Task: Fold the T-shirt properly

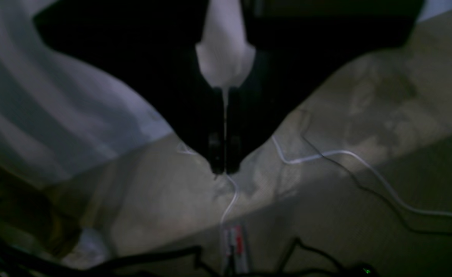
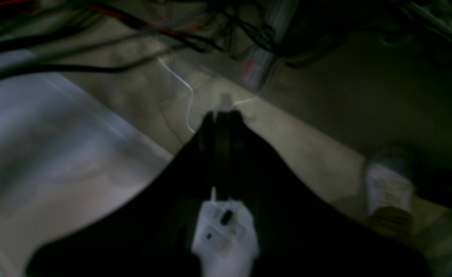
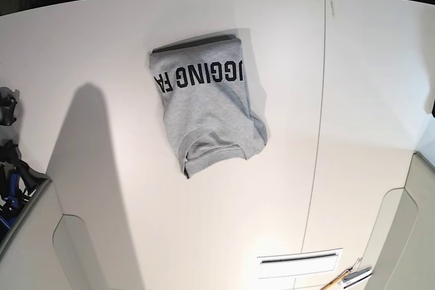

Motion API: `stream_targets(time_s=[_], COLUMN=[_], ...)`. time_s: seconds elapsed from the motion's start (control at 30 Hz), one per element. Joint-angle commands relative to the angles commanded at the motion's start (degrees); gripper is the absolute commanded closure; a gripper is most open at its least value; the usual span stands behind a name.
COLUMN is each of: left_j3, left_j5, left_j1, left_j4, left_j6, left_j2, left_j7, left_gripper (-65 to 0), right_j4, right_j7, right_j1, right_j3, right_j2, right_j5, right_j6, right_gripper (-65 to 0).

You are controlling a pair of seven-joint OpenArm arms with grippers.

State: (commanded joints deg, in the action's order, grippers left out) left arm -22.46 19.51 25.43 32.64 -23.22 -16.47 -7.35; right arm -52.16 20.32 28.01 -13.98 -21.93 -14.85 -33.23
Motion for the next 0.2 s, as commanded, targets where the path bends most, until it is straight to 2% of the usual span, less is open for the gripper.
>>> stream_targets(time_s=[0.13,0.2], left_j3=[-3.76,-3.78], left_j5=[-0.02,0.0], left_j1=[-3.23,-3.91], left_j4=[-0.5,-0.22], left_j6=[4.33,4.79], left_j2=[-0.04,-0.04], left_j7=[1.16,1.2], left_gripper=[-1.5,-1.5], right_j4=[6.05,6.36], right_j7=[0.0,-0.02], right_j1=[-5.11,-6.4], right_j3=[-0.5,-0.5], right_j2=[2.36,2.91], right_j5=[2.01,1.88], right_j6=[0.0,-0.02], right_gripper=[0.0,0.0])
